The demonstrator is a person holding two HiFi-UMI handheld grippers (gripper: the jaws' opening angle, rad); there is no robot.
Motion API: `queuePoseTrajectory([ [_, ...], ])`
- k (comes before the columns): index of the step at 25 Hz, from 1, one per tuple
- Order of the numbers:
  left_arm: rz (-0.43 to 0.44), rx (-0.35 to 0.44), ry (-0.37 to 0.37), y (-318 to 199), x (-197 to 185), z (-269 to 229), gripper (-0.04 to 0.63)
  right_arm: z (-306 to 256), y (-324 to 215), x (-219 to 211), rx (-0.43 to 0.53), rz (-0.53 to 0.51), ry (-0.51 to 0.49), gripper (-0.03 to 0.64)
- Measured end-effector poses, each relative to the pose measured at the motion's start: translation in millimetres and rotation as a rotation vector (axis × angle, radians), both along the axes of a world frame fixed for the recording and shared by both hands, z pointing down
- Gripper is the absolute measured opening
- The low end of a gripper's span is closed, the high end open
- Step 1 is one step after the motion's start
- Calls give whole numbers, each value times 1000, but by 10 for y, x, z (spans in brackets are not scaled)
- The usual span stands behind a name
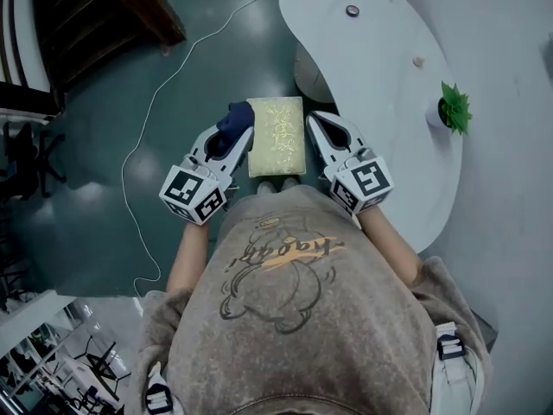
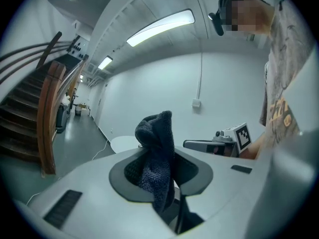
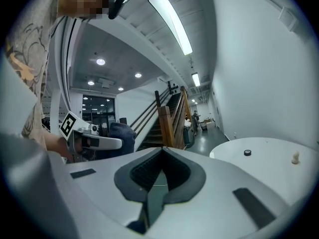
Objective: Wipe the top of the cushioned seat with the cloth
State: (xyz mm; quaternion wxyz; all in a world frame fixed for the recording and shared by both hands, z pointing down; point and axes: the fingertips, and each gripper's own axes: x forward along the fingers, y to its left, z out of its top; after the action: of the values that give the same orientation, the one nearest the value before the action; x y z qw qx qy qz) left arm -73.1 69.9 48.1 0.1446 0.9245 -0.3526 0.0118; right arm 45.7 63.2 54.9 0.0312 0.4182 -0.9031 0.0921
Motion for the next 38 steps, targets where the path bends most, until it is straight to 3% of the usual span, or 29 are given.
queuePoseTrajectory([
  [12, -177, -5, 4, -169, -511, 277, 97, 252, -65, 97, -31, 48, 16, -1],
  [38, -217, -63, 54, -24, -648, 345, 95, 334, 68, 90, -51, 60, 33, -5],
])
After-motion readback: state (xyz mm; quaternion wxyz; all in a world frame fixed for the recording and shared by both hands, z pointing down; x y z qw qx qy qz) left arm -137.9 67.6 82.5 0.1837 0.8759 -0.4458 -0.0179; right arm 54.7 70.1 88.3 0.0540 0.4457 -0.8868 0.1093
